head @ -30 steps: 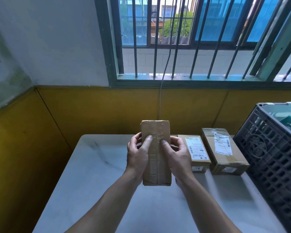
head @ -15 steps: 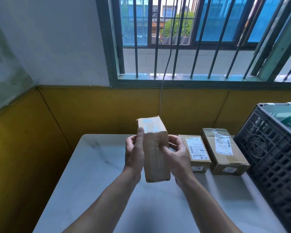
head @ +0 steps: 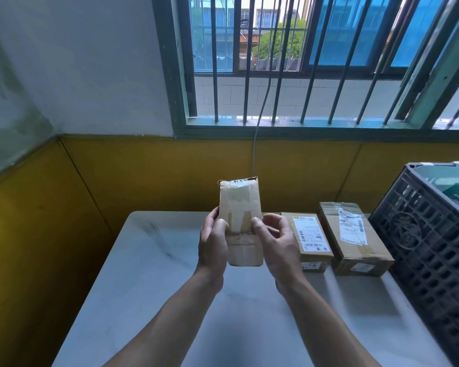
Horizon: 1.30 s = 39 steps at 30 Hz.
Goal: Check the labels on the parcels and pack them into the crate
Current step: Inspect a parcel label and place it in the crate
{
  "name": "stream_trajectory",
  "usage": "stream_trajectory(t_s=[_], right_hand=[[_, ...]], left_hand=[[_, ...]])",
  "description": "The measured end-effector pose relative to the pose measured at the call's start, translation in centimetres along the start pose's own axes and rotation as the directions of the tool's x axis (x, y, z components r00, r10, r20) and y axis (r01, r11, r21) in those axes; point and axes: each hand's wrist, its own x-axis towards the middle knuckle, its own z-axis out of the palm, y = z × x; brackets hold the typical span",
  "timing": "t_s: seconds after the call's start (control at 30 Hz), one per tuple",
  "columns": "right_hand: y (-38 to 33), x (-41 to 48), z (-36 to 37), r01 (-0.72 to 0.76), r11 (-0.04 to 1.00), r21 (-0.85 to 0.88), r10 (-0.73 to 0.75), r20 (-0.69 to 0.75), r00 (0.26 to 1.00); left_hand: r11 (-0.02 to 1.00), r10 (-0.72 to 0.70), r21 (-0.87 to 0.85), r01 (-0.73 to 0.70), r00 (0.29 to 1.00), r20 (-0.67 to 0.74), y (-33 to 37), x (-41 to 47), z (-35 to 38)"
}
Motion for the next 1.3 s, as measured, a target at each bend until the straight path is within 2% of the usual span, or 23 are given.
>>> stream_trajectory(t_s=[0.37,0.5,0.67,0.8,1.1,1.2,1.3], right_hand=[[0.5,-0.2,-0.2,0.009,1.0,0.019,-0.009,0.004,1.0],[0.7,-0.3,-0.3,0.059,0.998,-0.02,-0.058,0.04,0.998],[0.6,-0.3,-0.5,0.07,0.997,0.012,-0.071,0.064,0.995],[0.8,-0.7,-0.4,0.072,0.997,-0.016,-0.071,0.077,0.995],[0.8,-0.7,-0.6,0.01,1.0,0.007,-0.01,0.083,0.996],[0.5,-0.8,-0.7,-0.008,1.0,-0.024,0.011,0.11,0.994],[0.2,-1.0,-0.5,-0.084,0.996,0.001,0.084,0.068,0.994]], left_hand=[[1.0,-0.022,0.011,0.023,0.999,-0.045,-0.5,0.4,0.1],[0.999,-0.036,-0.017,0.035,0.997,-0.07,-0.5,0.5,0.0],[0.995,-0.069,-0.083,0.06,0.991,-0.112,-0.3,0.5,0.2],[0.997,-0.053,-0.062,0.044,0.987,-0.153,-0.1,0.7,0.3],[0.997,-0.045,-0.076,0.032,0.985,-0.168,-0.3,0.6,0.3],[0.999,0.011,-0.03,-0.015,0.991,-0.133,-0.6,0.4,0.3],[0.997,0.062,0.048,-0.057,0.993,-0.097,-0.9,0.0,0.3]])
